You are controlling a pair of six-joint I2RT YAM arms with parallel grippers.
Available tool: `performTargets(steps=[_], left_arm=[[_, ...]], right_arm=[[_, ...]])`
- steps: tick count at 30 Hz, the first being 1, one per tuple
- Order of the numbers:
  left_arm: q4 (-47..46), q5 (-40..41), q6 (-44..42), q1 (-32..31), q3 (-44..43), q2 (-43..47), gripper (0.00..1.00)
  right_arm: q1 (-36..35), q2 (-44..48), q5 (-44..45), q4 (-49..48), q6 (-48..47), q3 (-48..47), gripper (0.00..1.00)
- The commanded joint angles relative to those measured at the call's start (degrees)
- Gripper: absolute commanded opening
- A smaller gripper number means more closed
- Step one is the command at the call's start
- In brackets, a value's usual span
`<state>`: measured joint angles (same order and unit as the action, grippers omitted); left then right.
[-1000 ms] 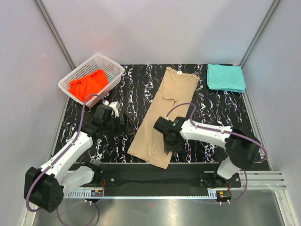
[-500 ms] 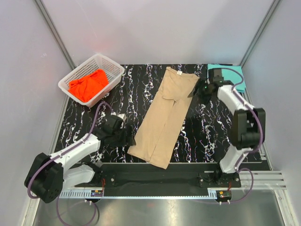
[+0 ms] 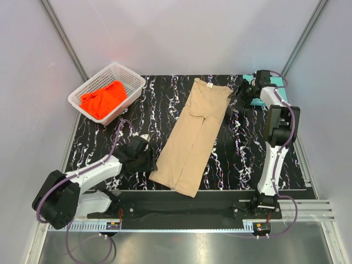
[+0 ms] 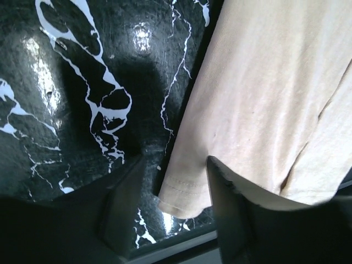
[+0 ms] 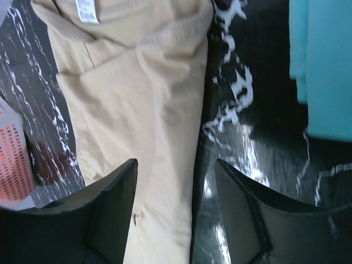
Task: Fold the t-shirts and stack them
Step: Fold the tshirt
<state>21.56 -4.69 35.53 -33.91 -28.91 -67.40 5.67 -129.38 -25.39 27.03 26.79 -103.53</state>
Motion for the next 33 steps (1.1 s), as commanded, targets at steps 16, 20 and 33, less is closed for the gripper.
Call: performTargets(steps=[16, 20, 33], left_arm=[[7.0, 7.94, 4.37, -0.37, -3.26, -7.4, 0.43], [8.93, 8.38, 4.9, -0.37, -3.79, -7.23, 0.55], [5.08, -1.97, 4.73, -0.28, -5.11, -0.71, 0.75]], right_arm=[[1.1, -22.91, -5.64, 0.48, 3.53, -26.18, 0.47], [1.1, -27.22, -5.9, 1.19, 5.55, -33.66, 0.31], [0.92, -37.51, -12.75, -18.32, 12.85, -49.22, 0.0]])
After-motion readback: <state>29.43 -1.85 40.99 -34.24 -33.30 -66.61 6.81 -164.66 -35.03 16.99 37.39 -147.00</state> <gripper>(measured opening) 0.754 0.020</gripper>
